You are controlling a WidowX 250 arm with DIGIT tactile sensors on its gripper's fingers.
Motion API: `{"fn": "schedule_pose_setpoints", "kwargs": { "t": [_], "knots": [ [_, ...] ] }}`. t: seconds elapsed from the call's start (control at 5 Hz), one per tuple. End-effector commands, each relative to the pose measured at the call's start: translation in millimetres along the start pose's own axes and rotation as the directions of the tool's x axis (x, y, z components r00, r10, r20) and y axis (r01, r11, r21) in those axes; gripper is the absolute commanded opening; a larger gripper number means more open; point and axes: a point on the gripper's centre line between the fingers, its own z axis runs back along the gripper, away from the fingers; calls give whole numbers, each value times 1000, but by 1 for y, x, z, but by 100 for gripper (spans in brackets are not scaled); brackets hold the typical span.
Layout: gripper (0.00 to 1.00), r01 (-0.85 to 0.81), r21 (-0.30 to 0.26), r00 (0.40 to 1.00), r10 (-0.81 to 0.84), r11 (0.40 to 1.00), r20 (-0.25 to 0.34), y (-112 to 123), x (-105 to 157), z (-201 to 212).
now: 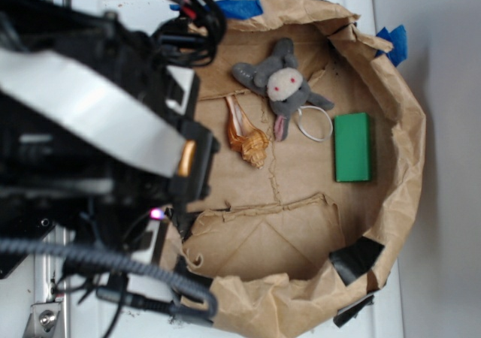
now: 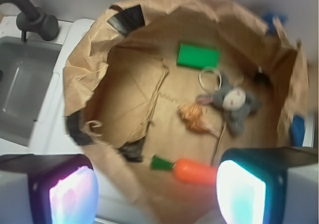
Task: Grab the gray animal.
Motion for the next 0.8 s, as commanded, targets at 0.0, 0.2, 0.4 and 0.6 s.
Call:
{"fn": "schedule_pose_setpoints", "kwargs": {
  "t": [0.0, 0.2, 0.4, 0.6],
  "knots": [
    [100, 132, 50, 989, -135, 990, 64, 33, 26, -29],
    [100, 167, -7, 986, -167, 986, -12, 56, 35, -68],
    [100, 223, -73, 973, -227, 972, -48, 61, 44, -95],
    [100, 223, -73, 973, -227, 972, -48, 61, 44, -95]
  ]
}}
